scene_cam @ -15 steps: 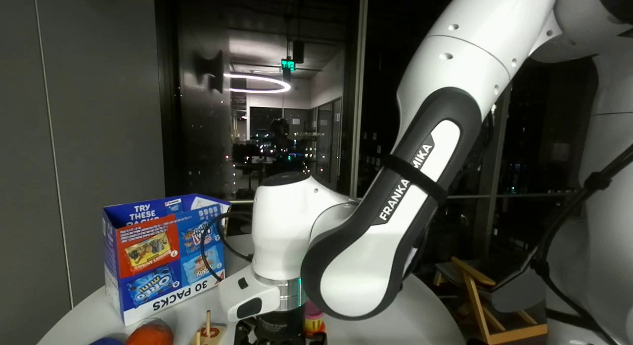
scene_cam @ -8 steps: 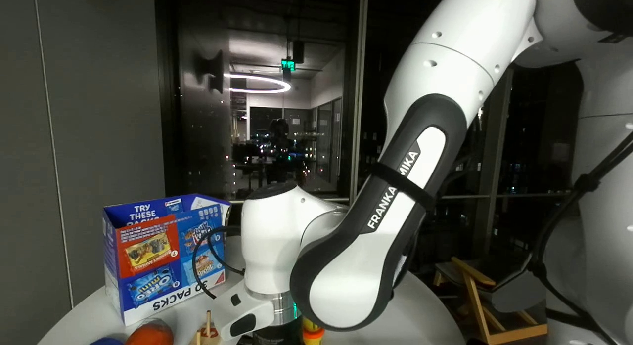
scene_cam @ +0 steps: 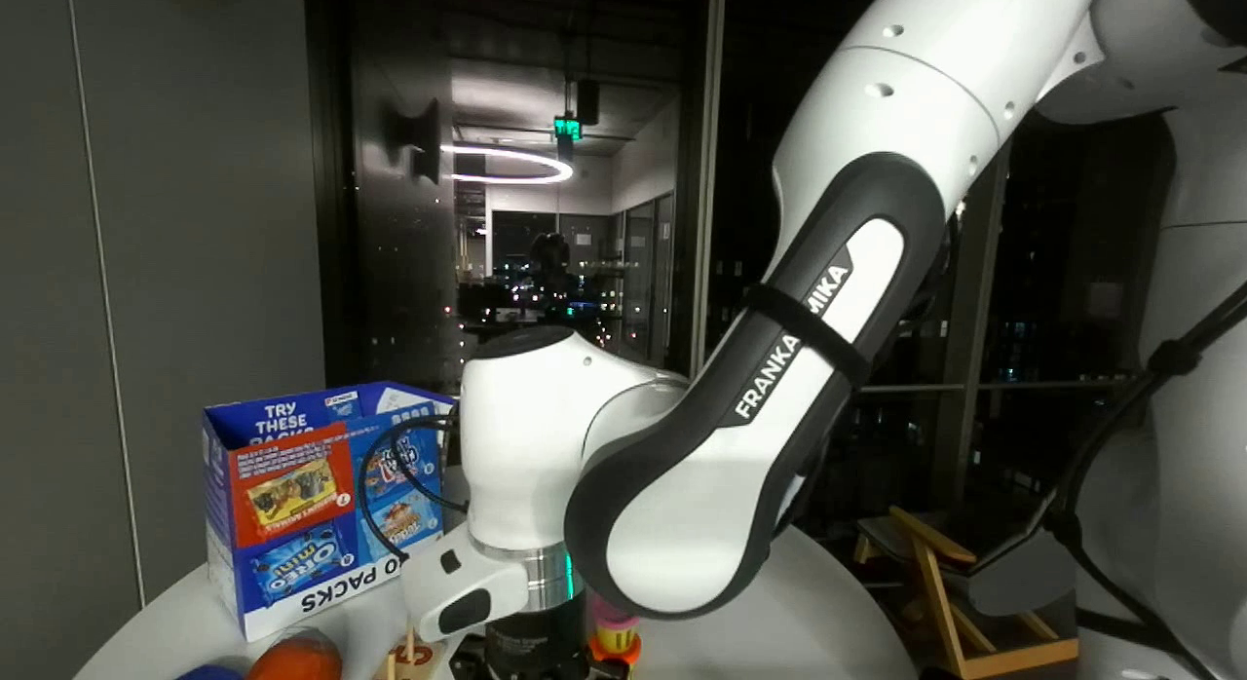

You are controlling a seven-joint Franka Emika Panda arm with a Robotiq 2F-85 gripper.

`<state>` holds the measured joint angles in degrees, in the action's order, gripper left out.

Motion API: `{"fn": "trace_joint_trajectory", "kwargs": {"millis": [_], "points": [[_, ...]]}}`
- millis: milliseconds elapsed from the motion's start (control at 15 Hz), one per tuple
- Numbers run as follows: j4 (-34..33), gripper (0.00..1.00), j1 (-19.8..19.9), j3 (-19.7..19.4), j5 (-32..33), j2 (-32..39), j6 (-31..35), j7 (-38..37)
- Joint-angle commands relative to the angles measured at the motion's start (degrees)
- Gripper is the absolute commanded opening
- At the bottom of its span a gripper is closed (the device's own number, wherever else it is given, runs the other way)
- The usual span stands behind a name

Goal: Stack the yellow containers together then put the black masking tape on top of the containers.

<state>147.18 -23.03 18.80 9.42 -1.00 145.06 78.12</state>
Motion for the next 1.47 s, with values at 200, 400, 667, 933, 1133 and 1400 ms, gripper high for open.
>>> {"fn": "trace_joint_trajectory", "kwargs": {"millis": [200, 400, 667, 933, 1133, 1400], "points": [[1.42, 0.26, -0.27, 0.57, 0.45, -14.42, -6.03, -4.40], [1.15, 0.26, 0.21, 0.14, 2.12, -18.77, -10.03, -8.28], [0.54, 0.26, 1.08, -0.55, 5.38, -20.99, -17.14, -13.35], [1.37, 0.25, 0.56, -1.55, 6.43, -20.87, -19.38, -15.80], [2.55, 0.26, 0.35, -2.09, 5.85, -19.75, -18.54, -16.18], [4.71, 0.25, 0.25, -2.22, 6.57, -19.67, -16.53, -16.51]]}}
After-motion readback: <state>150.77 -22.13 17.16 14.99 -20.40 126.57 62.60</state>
